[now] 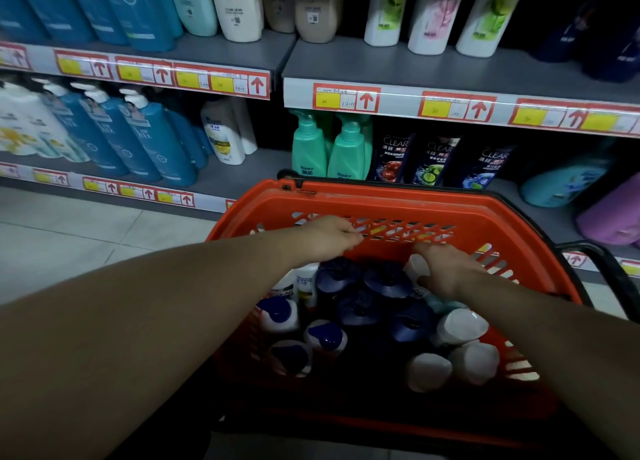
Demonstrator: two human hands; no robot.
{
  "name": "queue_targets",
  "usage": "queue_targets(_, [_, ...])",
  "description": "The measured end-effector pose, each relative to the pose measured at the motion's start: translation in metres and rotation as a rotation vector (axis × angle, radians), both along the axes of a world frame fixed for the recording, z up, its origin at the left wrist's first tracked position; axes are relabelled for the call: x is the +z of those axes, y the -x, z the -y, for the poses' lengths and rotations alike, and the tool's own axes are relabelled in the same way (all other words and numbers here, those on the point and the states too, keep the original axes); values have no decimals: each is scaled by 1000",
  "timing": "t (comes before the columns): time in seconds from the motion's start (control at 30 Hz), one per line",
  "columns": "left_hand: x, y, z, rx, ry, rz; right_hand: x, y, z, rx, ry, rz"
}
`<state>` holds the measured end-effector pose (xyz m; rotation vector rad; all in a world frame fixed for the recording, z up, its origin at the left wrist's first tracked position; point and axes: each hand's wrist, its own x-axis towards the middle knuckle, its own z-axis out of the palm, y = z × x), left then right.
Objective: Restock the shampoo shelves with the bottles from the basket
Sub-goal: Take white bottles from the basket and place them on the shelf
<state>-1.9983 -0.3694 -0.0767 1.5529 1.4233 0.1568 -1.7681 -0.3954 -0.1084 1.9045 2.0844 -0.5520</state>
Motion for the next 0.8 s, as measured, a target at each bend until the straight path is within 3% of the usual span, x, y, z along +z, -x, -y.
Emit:
queue_targets(0.2, [3,-3,3,-17,-9,13,21,-5,-3,56,20,49])
queue_targets(0.37, [15,-10,8,-32,-55,18,81,-13,-12,164,-13,44])
queue_targets(0.57, [48,-25,18,-95,-110,57,172,-19,-10,240,-36,-114])
queue_targets(0.8, [84,-38,33,-126,-149,171,220,3,-2,238,-81,-374])
